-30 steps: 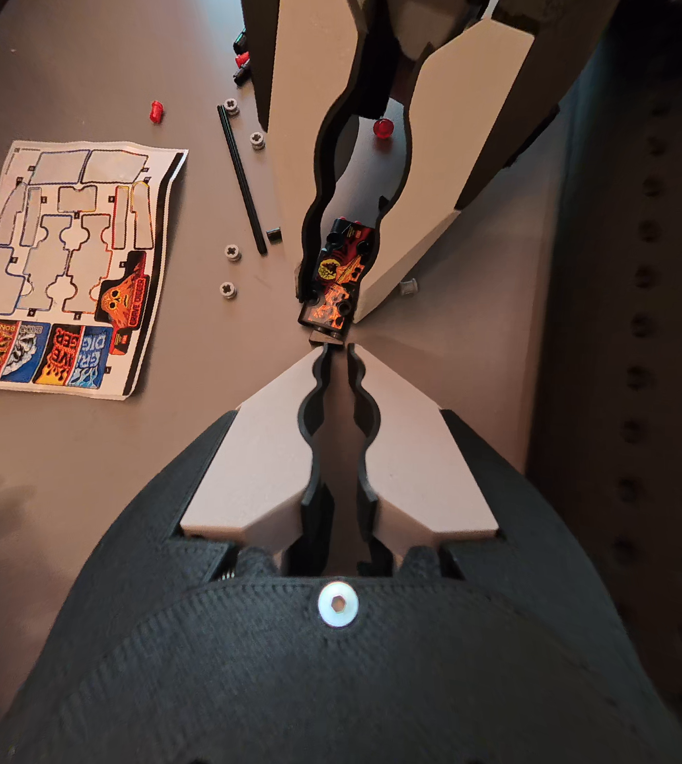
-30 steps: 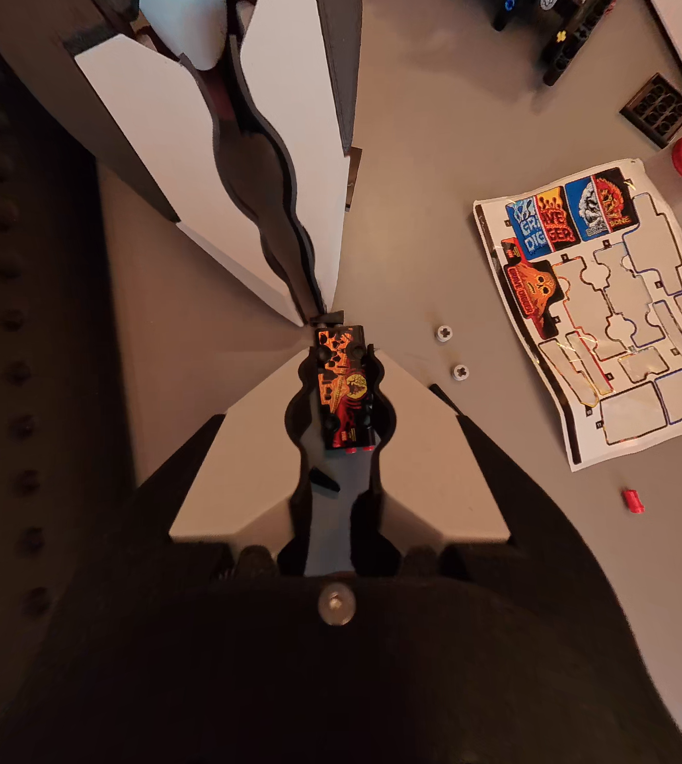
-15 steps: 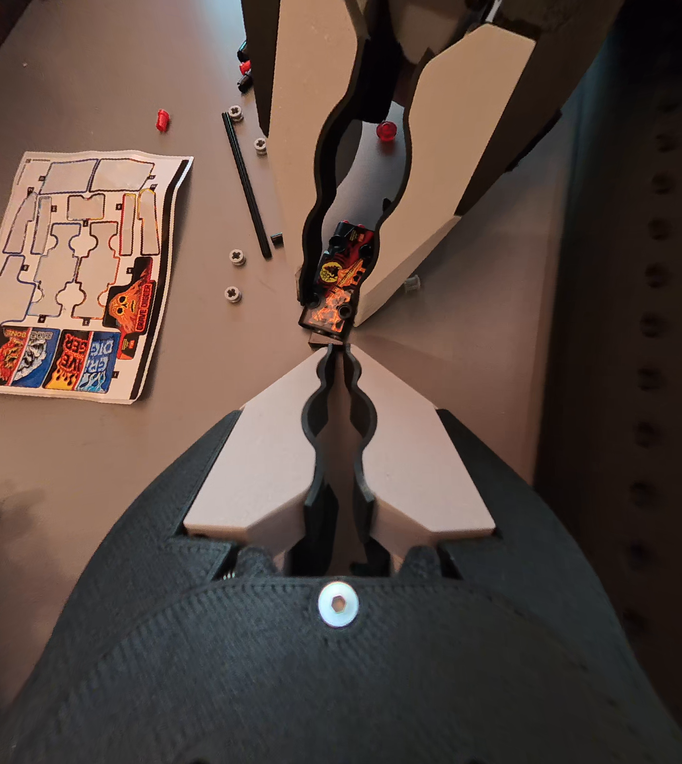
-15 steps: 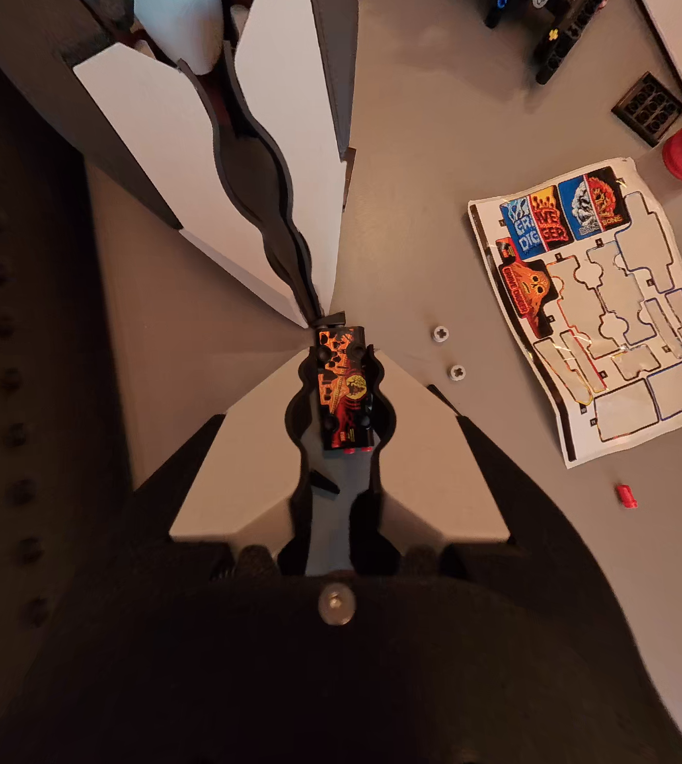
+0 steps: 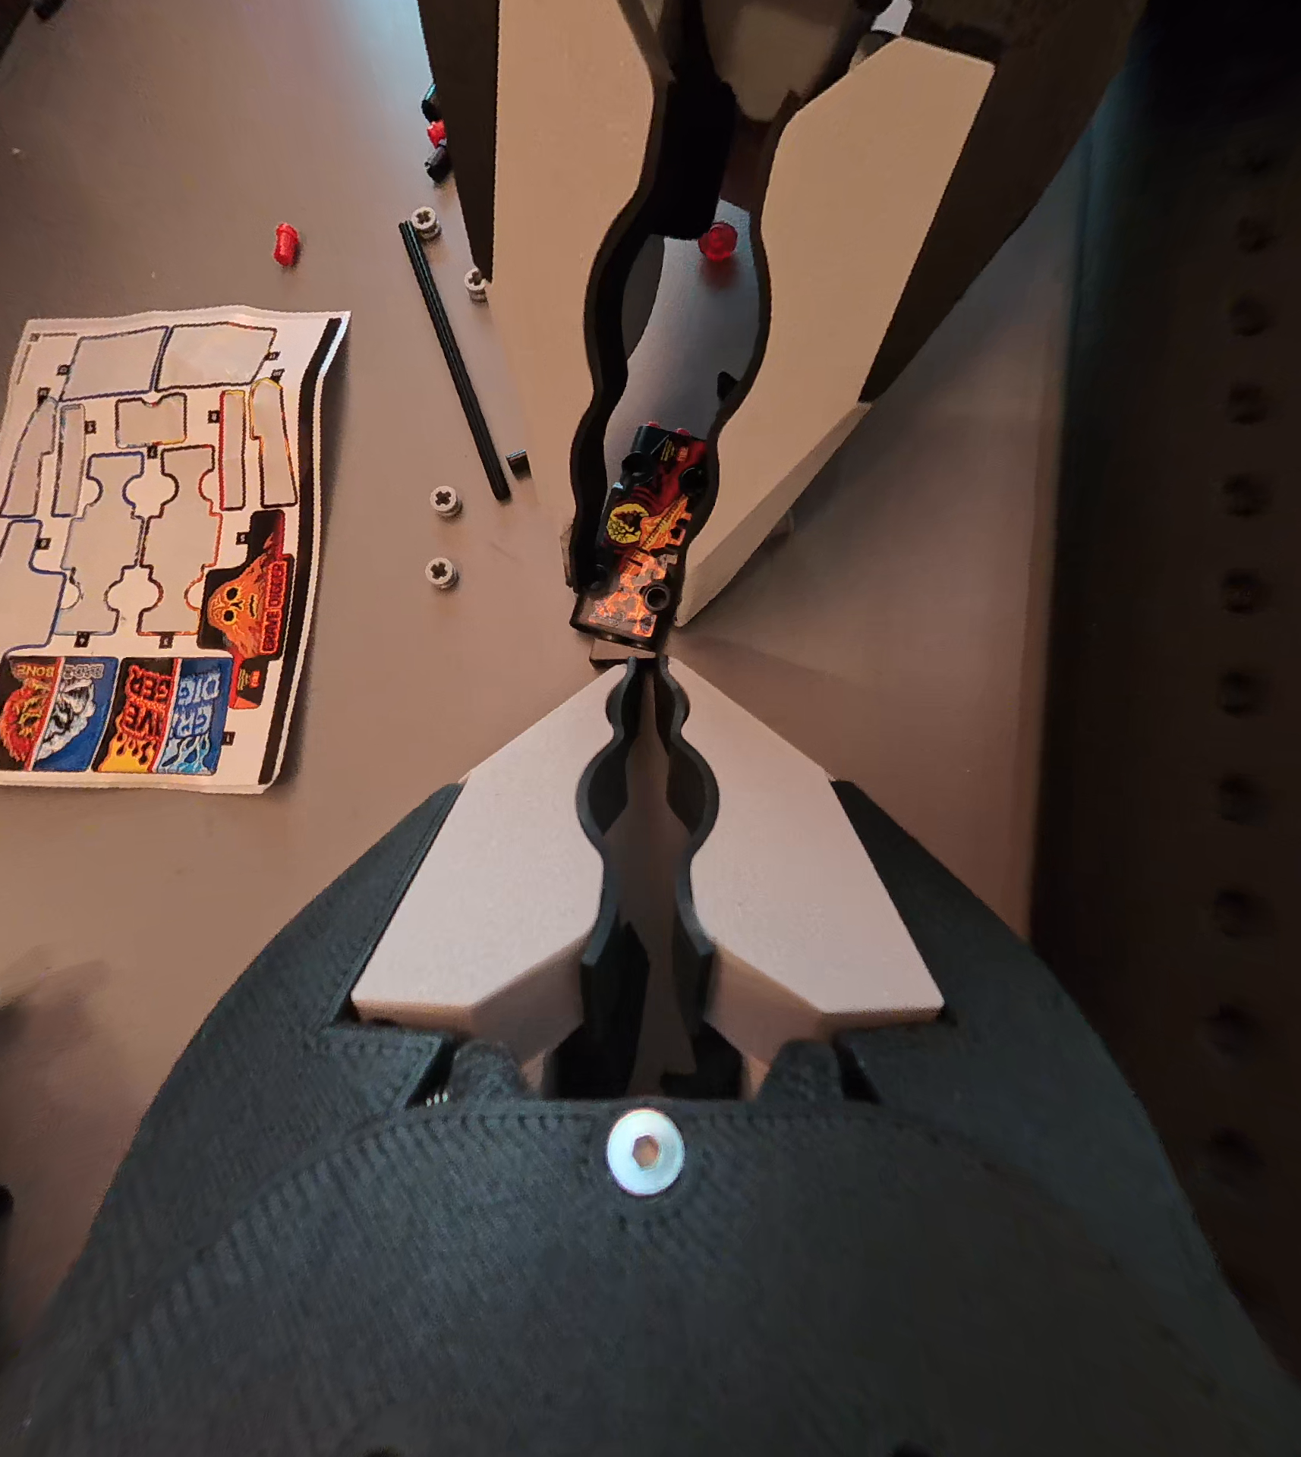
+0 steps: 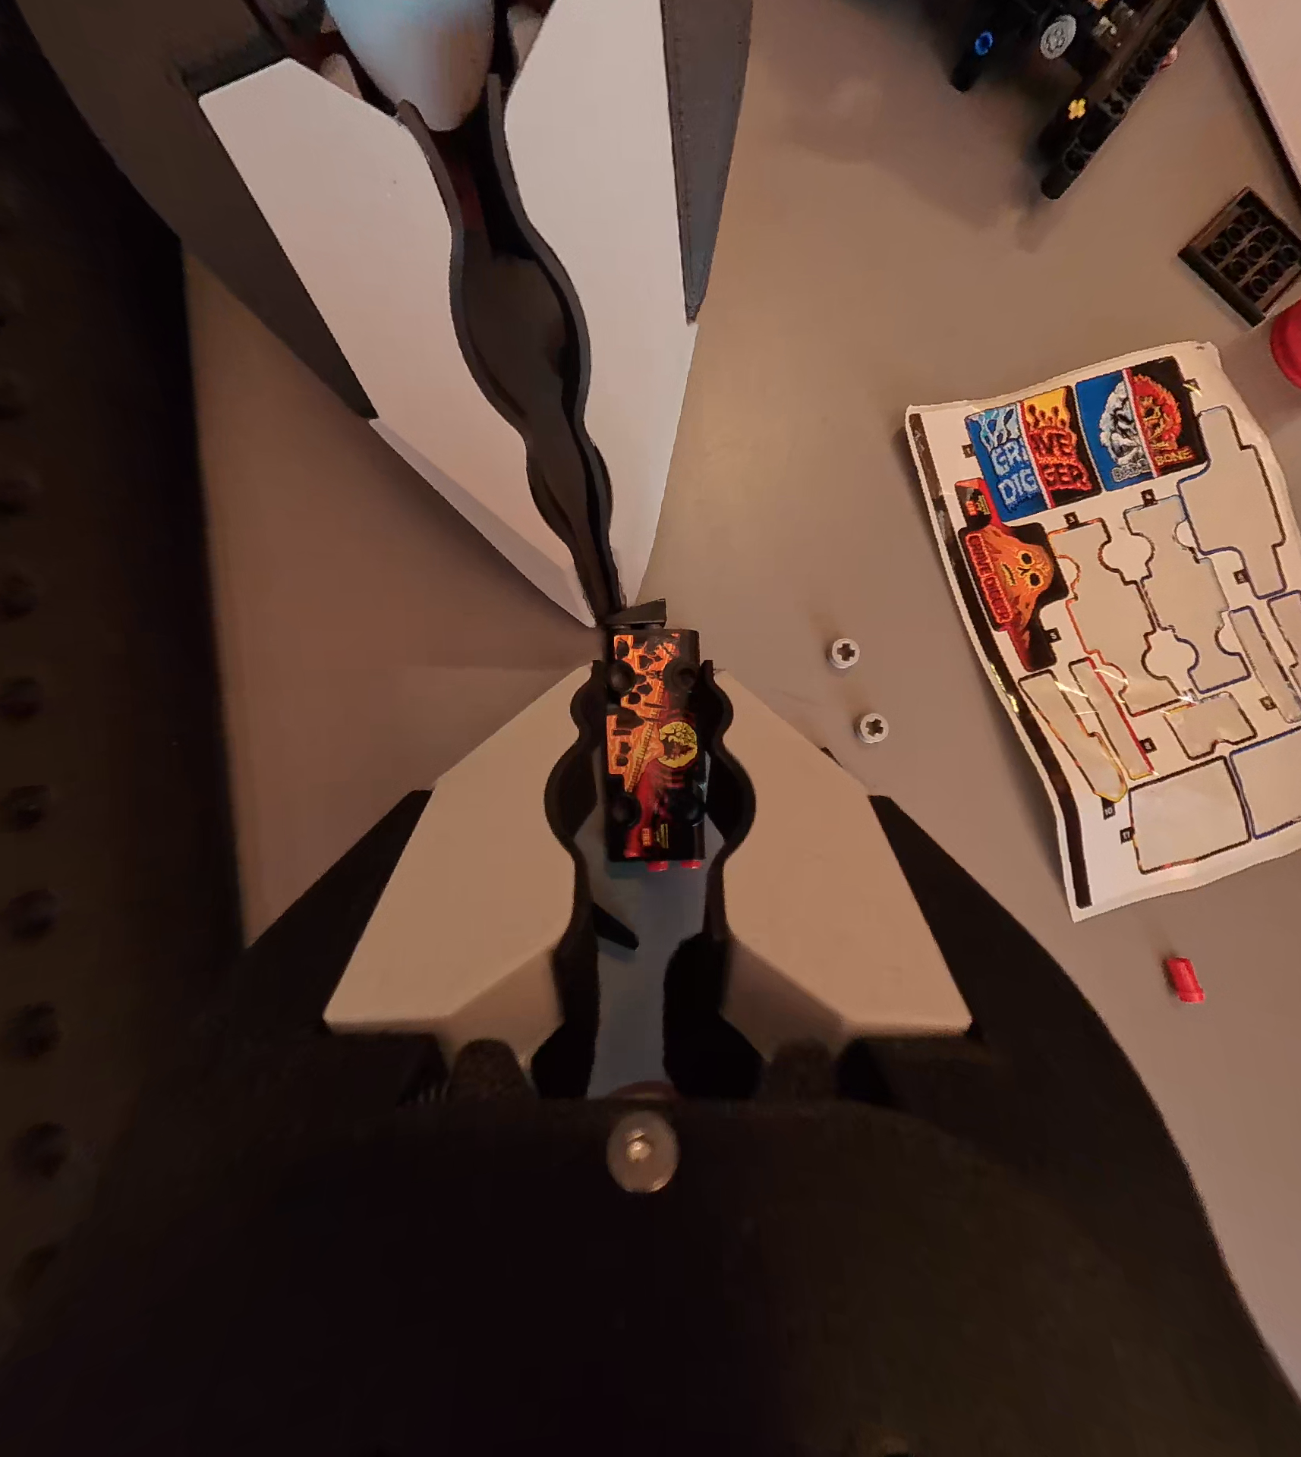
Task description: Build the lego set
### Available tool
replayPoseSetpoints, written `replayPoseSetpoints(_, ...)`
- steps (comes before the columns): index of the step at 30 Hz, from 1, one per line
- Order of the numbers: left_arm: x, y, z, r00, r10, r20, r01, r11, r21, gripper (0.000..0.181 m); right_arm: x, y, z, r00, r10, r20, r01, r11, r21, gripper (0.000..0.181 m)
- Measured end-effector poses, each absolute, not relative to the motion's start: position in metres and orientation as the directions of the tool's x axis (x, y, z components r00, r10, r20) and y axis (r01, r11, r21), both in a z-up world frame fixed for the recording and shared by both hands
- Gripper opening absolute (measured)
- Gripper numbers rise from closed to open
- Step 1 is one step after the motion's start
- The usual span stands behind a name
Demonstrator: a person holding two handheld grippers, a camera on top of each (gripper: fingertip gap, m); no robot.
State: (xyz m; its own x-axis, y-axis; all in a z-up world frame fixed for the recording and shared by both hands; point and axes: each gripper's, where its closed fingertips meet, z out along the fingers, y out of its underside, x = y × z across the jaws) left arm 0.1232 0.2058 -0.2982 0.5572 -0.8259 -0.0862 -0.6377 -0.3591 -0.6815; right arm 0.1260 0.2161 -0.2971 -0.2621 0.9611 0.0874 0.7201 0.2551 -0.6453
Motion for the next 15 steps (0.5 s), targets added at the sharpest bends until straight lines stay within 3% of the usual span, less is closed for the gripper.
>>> replayPoseSetpoints(15, 0.123, 0.2024, -0.2984, 0.512, -0.855, -0.084, -0.652, -0.323, -0.686, 0.0, 0.1254, 0.2135, -0.2973, -0.285, 0.957, 0.051, 0.69, 0.241, -0.683, 0.021)
